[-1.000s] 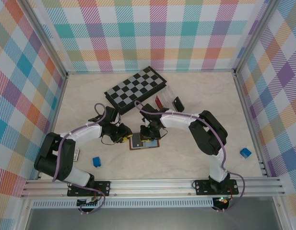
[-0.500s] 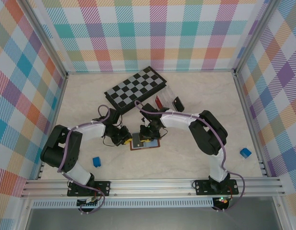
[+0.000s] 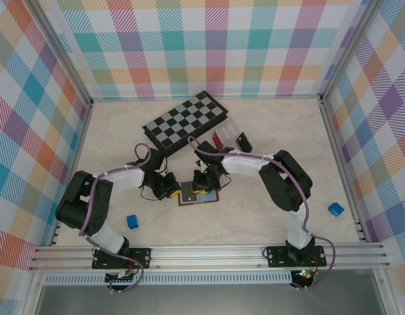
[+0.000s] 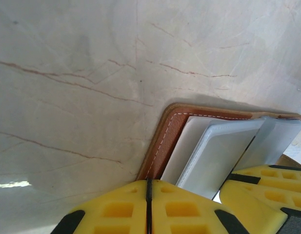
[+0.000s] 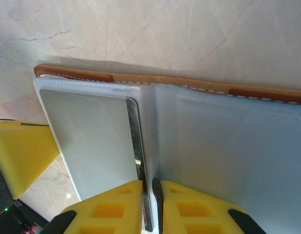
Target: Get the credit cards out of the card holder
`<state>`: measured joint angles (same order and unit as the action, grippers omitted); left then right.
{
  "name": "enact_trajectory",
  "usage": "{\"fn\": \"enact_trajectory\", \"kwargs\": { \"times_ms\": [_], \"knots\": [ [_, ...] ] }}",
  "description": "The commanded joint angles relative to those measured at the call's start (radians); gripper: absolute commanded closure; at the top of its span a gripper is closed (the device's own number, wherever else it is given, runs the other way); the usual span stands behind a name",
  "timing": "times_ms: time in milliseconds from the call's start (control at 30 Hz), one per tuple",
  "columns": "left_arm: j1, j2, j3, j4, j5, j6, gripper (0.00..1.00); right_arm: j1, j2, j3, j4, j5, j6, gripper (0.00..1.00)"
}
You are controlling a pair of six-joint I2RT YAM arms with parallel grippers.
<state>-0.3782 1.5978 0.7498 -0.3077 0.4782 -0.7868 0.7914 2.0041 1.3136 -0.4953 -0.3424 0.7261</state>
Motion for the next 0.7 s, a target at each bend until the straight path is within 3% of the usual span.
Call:
{"fn": "enact_trajectory", "kwargs": {
  "times_ms": [0, 367, 667],
  "knots": [
    [-0.013, 0.012, 0.002, -0.062, -0.04, 0.028, 0.91, -0.008, -0.007, -0.022, 0.008, -0.013, 0.016, 0.83],
    [-0.013, -0.097, 0.042, -0.064, -0.016, 0.048, 0.93, -0.014, -0.016, -0.031, 0.01, -0.015, 0.016, 0.83],
    [-0.028, -0.018, 0.042, 0.017, 0.059, 0.035, 0.93, -0.019, -0.018, -0.042, 0.031, -0.048, 0.018, 0.83]
  ]
}}
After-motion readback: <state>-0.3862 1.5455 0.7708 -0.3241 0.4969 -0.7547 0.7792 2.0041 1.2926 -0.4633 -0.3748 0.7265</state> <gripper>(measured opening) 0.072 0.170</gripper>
